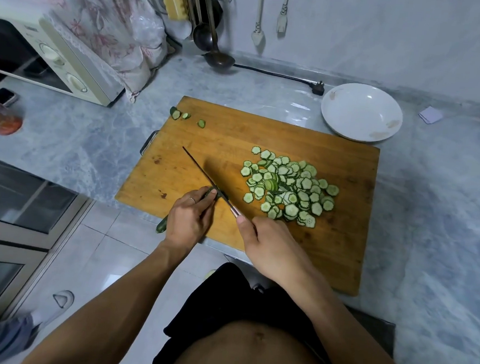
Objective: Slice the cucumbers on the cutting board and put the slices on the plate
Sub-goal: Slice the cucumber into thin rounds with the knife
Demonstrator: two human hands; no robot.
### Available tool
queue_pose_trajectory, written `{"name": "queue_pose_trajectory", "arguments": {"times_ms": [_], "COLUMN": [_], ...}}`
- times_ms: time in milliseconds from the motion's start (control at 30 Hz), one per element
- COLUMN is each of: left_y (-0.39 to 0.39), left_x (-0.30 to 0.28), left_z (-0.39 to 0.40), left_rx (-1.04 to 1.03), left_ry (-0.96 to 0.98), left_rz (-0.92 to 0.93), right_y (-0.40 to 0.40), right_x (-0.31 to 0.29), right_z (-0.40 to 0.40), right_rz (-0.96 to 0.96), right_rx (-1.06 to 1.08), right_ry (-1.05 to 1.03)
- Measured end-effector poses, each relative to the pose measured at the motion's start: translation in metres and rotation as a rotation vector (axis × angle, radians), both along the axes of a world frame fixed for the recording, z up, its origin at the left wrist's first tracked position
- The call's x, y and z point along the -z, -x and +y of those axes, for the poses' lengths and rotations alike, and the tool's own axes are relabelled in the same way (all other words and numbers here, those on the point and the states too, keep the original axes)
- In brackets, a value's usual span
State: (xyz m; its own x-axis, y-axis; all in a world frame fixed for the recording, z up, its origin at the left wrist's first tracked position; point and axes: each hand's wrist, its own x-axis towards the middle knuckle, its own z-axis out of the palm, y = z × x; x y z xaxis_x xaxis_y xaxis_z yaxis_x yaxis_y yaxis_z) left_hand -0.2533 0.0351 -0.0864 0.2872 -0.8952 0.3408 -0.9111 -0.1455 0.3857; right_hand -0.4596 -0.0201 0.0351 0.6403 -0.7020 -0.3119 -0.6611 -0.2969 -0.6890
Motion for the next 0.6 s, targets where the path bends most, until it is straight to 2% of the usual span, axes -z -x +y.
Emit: {"name": "queue_pose_trajectory", "arguments": {"times_ms": [267,400,600], "left_y": [0.004,0.004,0.005], "left_x": [-0.005,-0.005,-0.005], "left_z": [-0.002,-0.001,-0.001], "left_rx": [0.029,0.024,-0.022], "left_ry": [0.036,0.037,-0.002], "left_rz": [-0.009,0.000,0.048], "right_y": [-0.026,-0.027,-0.022], "right_x": [0.017,0.026,0.032], "right_z": [0.004,0.008,-0.011], "right_rz": [0.071,0.051,-0.016], "right_rx": [0.018,0.034,0.059], "right_ry": [-0.018,0.020,-0.034]}}
